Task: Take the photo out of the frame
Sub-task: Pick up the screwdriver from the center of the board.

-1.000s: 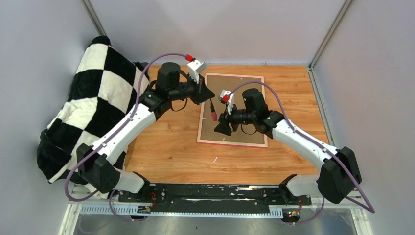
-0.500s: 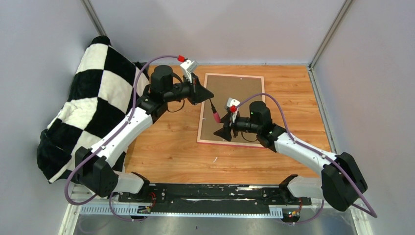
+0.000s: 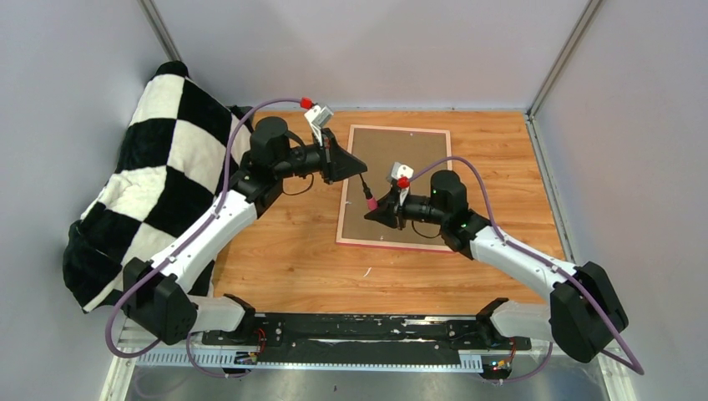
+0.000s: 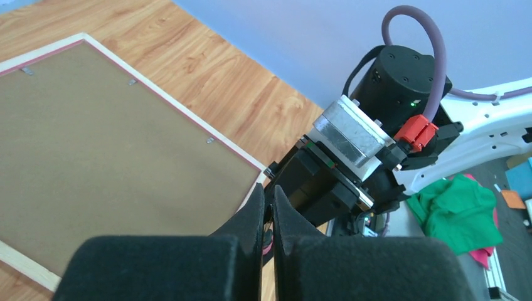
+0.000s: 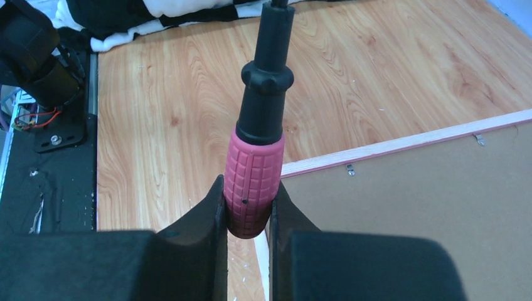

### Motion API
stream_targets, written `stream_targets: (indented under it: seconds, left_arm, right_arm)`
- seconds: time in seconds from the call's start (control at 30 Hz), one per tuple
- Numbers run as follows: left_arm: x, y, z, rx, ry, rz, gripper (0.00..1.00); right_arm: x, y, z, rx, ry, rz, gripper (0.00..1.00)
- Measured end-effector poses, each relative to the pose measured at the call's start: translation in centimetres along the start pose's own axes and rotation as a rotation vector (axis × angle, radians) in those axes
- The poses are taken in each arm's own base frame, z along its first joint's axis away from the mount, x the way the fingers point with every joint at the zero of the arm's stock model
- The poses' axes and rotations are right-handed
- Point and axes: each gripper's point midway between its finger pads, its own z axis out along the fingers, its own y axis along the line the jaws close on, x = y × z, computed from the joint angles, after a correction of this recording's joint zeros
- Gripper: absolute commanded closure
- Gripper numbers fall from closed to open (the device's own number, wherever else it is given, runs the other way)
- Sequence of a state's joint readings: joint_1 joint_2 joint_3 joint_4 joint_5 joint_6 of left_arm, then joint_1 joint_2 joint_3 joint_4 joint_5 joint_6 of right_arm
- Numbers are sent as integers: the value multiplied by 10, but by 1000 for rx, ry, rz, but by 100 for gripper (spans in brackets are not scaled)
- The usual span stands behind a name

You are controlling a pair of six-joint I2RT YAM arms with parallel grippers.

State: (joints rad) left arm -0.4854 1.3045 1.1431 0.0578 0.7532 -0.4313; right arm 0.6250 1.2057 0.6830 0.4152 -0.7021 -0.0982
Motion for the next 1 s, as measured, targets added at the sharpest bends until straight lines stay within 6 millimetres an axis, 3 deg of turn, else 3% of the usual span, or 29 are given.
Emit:
stream_targets:
  seconds: [0.1, 0.13, 0.2, 0.27, 0.4, 0.57, 0.67, 0.73, 0.87, 1.0]
  left_arm:
    - [0, -2, -3, 5, -2, 7, 78]
    - [-1, -1, -5, 2, -5, 4, 65]
    - [-6, 3, -10, -9, -21, 7, 26]
    - [-17, 12, -21, -34, -53, 10, 2]
    - [-35, 30, -52, -99, -113, 33, 0]
    - [-41, 33, -79, -112, -140, 90, 0]
    - [-34, 28, -80, -88, -120, 113, 0]
    - [-27, 36, -78, -125, -88, 130, 0]
    - [-15, 49, -57, -212, 37, 188, 0]
    - [13, 59, -44, -206, 156, 198, 0]
  right_arm:
    - [0, -1, -2, 1, 20, 3, 100]
    - [0, -1, -3, -1, 28, -8, 100]
    - [-2, -1, -6, -7, 56, -44, 100]
    - [-7, -4, -10, 0, 85, -100, 100]
    - [-17, -11, -23, 31, 148, -227, 100]
    - [-16, -13, -47, 47, 248, -362, 100]
    - [-3, -12, -57, 43, 321, -393, 100]
    - [6, -16, -62, 54, 376, -401, 100]
    - [25, -28, -74, 93, 487, -424, 100]
    - [34, -30, -81, 89, 546, -457, 100]
